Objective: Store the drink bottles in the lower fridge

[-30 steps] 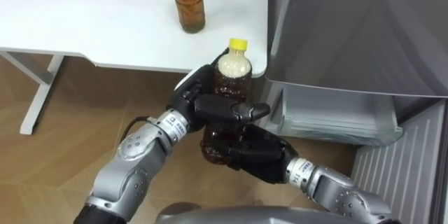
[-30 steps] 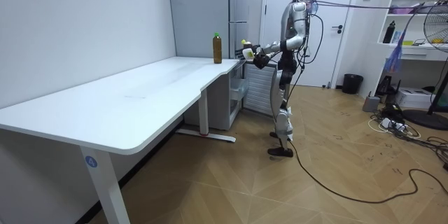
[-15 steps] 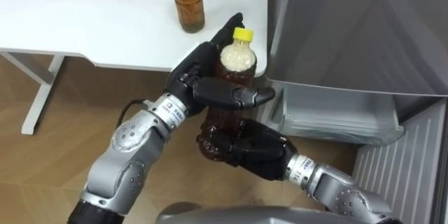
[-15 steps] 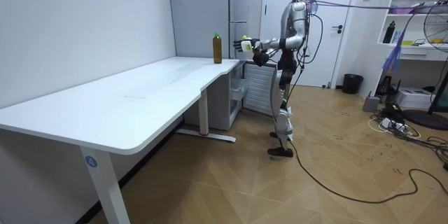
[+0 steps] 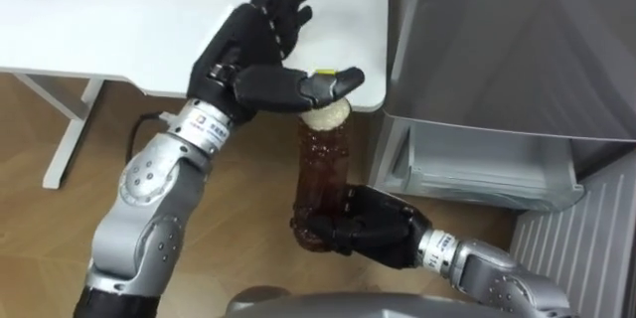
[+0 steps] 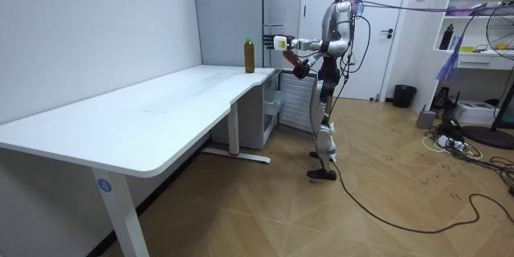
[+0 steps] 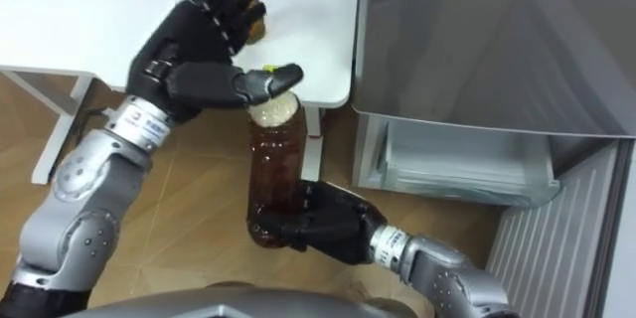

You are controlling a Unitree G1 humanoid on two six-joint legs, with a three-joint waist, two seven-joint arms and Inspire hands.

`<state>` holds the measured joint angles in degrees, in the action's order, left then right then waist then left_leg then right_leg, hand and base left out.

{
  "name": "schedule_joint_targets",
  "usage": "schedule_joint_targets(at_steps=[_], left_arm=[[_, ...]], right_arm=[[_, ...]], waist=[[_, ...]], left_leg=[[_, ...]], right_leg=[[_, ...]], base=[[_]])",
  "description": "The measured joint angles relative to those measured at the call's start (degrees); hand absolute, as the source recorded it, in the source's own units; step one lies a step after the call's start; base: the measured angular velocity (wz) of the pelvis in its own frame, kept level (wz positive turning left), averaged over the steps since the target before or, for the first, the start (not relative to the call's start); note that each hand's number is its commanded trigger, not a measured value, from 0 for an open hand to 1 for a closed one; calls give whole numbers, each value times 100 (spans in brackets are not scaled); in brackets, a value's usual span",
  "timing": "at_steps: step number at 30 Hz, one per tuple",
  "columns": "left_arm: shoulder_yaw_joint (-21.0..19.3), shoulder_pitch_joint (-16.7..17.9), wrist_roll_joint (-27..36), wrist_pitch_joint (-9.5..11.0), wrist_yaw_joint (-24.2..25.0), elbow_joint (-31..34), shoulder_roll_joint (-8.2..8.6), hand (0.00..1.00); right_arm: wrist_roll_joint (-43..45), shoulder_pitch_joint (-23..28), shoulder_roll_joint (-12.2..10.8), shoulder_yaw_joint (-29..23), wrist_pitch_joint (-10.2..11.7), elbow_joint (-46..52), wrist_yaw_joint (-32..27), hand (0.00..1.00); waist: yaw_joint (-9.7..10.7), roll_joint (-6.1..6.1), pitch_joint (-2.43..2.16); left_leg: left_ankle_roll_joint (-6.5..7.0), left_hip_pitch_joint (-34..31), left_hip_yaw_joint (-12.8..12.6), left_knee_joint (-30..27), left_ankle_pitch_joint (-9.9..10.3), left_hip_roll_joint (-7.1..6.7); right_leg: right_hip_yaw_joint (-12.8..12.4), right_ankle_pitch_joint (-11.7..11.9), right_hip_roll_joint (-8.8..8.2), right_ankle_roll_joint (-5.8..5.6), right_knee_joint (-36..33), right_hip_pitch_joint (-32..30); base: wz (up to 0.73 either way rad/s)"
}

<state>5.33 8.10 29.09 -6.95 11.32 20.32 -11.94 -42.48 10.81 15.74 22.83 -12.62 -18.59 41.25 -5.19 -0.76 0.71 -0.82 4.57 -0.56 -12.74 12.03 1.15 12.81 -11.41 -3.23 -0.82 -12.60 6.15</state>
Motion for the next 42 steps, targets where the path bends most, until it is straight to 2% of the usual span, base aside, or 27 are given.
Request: schedule_joint_targets(at_steps=[2, 4, 5, 6, 9, 13, 15, 17, 21, 28, 31, 35, 37, 40, 42], left_arm=[[-252, 0, 8, 38, -121, 163, 1, 0], [-595, 0, -2, 232, -378, 336, 29, 0], [-683, 0, -2, 279, -450, 389, 53, 0], [-805, -6, -3, 408, -616, 495, 81, 0], [-1028, -8, -1, 648, -980, 666, 132, 0], [-1263, -12, -2, 731, -1415, 708, 130, 0], [-1504, -12, -61, 746, -1634, 856, 130, 0], [-1672, -15, -58, 803, -1833, 998, 131, 0], [-2130, -37, -66, 1139, -2404, 1096, 133, 0], [-2567, -68, -96, 1355, -3450, 1029, 133, 0], [-2832, -63, -177, 1414, -3786, 685, 133, 0], [-3010, 6, -34, 1403, -4159, -200, 133, 0], [-2933, 212, 41, 1398, -4241, -625, 130, 0], [-2604, 496, 555, 1269, -4222, -1630, 97, 0], [-2252, 627, 1480, 1087, -4176, -2566, 95, 0]], right_arm=[[34, 12, 1, -136, 1, 1, 60, 100], [38, 117, -7, -306, 9, -11, 91, 100], [38, 150, -7, -338, 9, -15, 97, 100], [38, 220, -9, -395, 9, -28, 122, 100], [39, 389, -23, -415, 9, -29, 128, 100], [38, 448, -15, -418, 9, -27, 135, 100], [178, 474, -23, -519, 27, -24, 138, 100], [287, 538, -54, -596, 43, -24, 137, 100], [659, 667, -71, -665, 66, -21, 130, 100], [682, 728, -94, -656, 125, -20, 14, 100], [684, 744, -83, -667, 125, 51, -99, 100], [686, 746, -101, -666, 120, 205, -248, 100], [682, 748, -86, -657, 117, 269, -310, 100], [602, 745, -105, -656, 42, 355, -439, 100], [473, 744, -108, -636, -22, 356, -571, 100]], waist=[[-4, 5, -4], [-19, 16, -11], [-33, 24, -28], [-92, 39, -49], [-215, 93, -78], [-329, 59, -55], [-355, 3, -22], [-411, -48, -12], [-544, -115, -59], [-853, -56, -74], [-943, -56, -75], [-959, -87, -56], [-920, -100, -60], [-914, -82, -70], [-931, -55, -86]], left_leg=[[0, 21, 2, 5, 0, 1], [0, 108, -8, 37, 0, 1], [0, 115, -13, 50, 0, 1], [0, 121, -24, 54, 0, 2], [0, 128, -24, 51, 0, 4], [0, 123, 9, -3, 1, -2], [-1, 121, 64, 2, 1, -2], [-1, 138, 66, 18, 2, -2], [-6, 228, 65, 106, -3, -4], [-7, 314, 80, 124, -3, -14], [-7, 345, 81, 151, -3, -14], [-7, 388, 83, 170, -3, -15], [-7, 426, 73, 207, -3, -16], [-6, 399, 99, 213, -3, -20], [-6, 404, 99, 229, -3, -20]], right_leg=[[16, 0, 0, 0, 3, 40], [13, -3, -1, -4, 13, 110], [5, -4, 0, -6, 16, 113], [-6, -5, 3, -7, 47, 111], [-16, -3, 13, -3, 93, 129], [-2, 2, 13, -3, 96, 173], [24, 3, 17, -1, 98, 190], [30, 3, 19, -2, 97, 193], [51, 0, 28, -3, 213, 275], [106, 6, 25, -6, 300, 380], [100, 5, 25, -7, 307, 398], [116, 5, 26, -7, 356, 464], [97, 5, 30, -10, 382, 483], [132, 8, 29, -14, 383, 478], [131, 7, 29, -14, 384, 478]], base=[[0], [0], [-6], [-5], [-1], [5], [9], [3], [0], [2], [0], [0], [0], [4], [0]])
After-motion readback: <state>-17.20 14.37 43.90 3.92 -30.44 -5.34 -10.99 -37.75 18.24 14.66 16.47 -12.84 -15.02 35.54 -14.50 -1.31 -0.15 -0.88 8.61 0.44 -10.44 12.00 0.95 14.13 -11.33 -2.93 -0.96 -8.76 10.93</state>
